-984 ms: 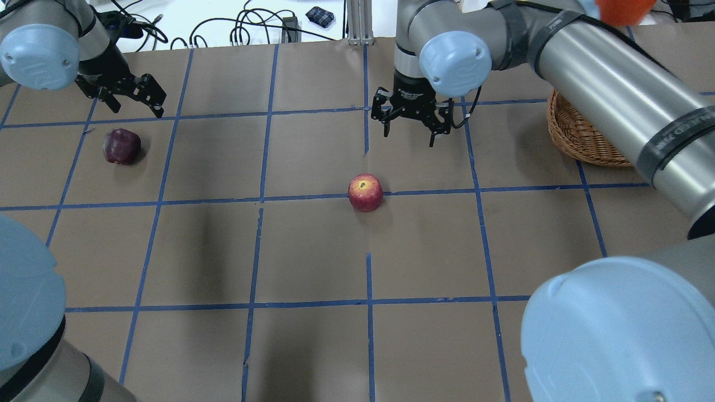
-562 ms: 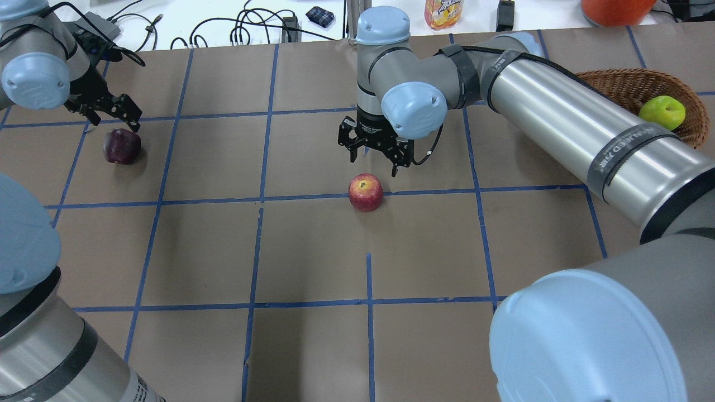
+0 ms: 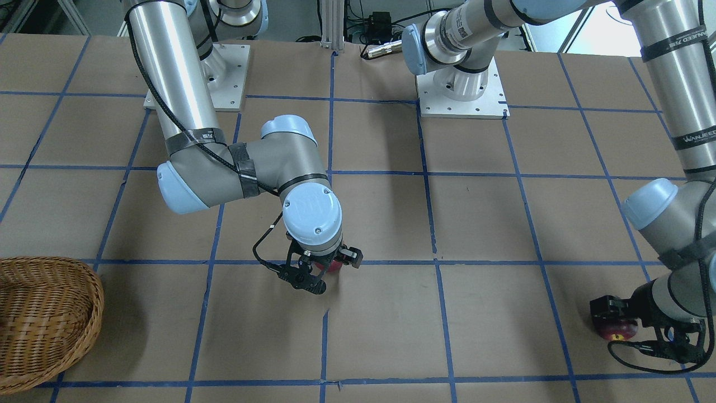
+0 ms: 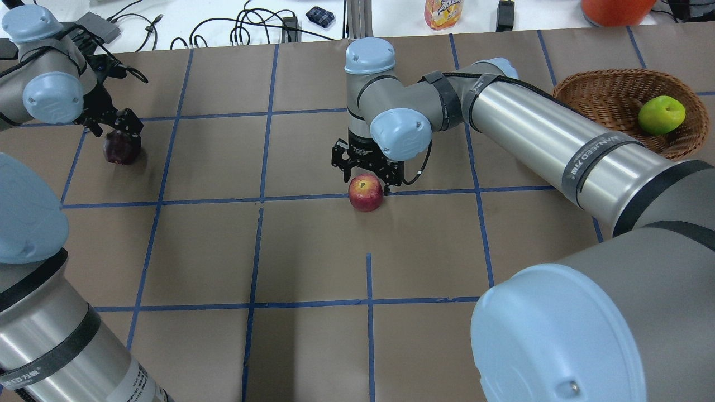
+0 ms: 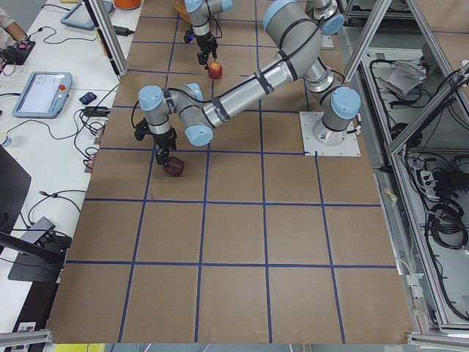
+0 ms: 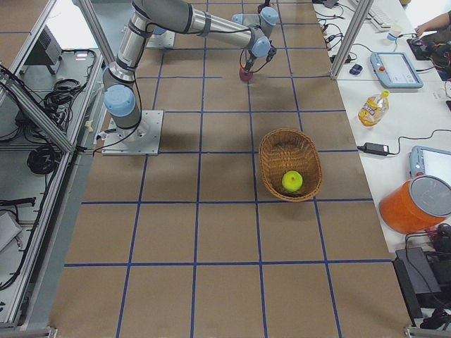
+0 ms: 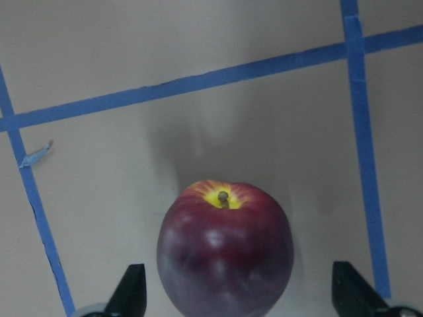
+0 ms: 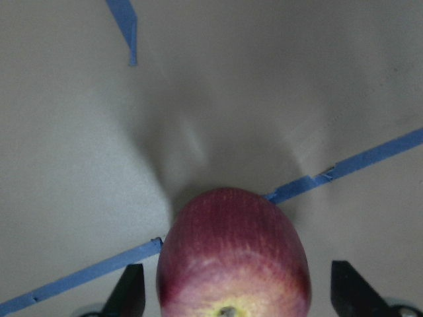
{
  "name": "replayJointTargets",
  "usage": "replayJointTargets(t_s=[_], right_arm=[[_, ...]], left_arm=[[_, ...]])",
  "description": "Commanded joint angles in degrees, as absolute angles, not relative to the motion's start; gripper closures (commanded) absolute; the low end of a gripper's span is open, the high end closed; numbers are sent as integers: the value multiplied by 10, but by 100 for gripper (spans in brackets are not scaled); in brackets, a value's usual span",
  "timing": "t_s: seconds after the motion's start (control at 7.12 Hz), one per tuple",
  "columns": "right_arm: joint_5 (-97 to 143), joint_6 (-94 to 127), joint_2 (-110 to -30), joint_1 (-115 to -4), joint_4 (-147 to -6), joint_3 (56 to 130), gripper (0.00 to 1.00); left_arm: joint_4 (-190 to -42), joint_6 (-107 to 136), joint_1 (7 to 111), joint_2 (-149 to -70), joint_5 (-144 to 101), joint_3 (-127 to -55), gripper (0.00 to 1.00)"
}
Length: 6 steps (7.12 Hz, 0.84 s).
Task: Put all apples into basket
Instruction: 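Grasp the red apple with right gripper while left grasps dark apple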
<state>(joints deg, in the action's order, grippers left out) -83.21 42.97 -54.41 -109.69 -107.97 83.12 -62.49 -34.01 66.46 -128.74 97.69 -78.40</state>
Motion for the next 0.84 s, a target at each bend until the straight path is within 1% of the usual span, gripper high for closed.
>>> replayJointTargets(t_s=[0.0,0.14,0.28,0.42,0.56,0.7], right_arm=[[-828,430,-542,-1100,-1079,840,0],[-825,430,-542,-1100,-1083,859,0],[-825,431,-542,-1100,-1102,864,27],[-824,438,-545,-1100,-1114,857,95],[-825,436,-547,-1093,-1114,852,100],[-830,435,-555,-1080,-1111,833,100]], left_arm=[[-613,-340,664,-1303,977,-784,0],[-611,-340,664,-1306,977,-786,0],[-611,-347,663,-1309,977,-786,0],[-608,-358,663,-1310,976,-786,8],[-608,-360,663,-1310,977,-783,37],[-617,-361,664,-1299,977,-783,57]])
